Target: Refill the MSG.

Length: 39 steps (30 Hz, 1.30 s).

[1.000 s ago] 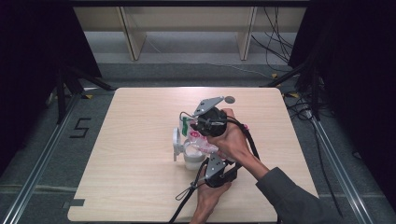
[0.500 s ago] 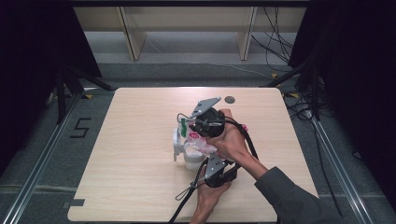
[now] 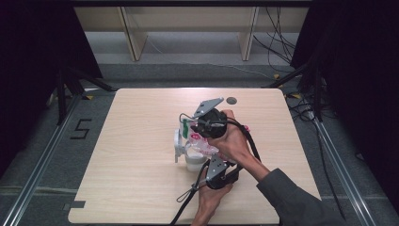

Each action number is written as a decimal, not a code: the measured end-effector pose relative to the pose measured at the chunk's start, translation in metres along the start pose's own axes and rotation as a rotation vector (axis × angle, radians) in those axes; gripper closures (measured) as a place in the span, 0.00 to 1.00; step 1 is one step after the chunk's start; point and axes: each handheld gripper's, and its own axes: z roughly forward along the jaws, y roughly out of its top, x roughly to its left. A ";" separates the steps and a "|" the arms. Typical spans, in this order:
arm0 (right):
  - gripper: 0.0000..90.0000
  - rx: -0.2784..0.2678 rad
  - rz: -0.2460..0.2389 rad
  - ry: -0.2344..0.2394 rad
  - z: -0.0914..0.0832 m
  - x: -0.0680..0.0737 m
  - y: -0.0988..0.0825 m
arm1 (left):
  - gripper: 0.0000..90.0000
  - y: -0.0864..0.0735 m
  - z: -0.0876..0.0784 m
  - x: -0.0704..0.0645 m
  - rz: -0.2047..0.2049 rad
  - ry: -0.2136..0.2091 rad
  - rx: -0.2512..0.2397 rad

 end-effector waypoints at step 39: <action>1.00 -0.011 -0.002 0.003 -0.001 0.002 0.002 | 0.81 0.002 -0.001 0.000 0.005 -0.002 -0.011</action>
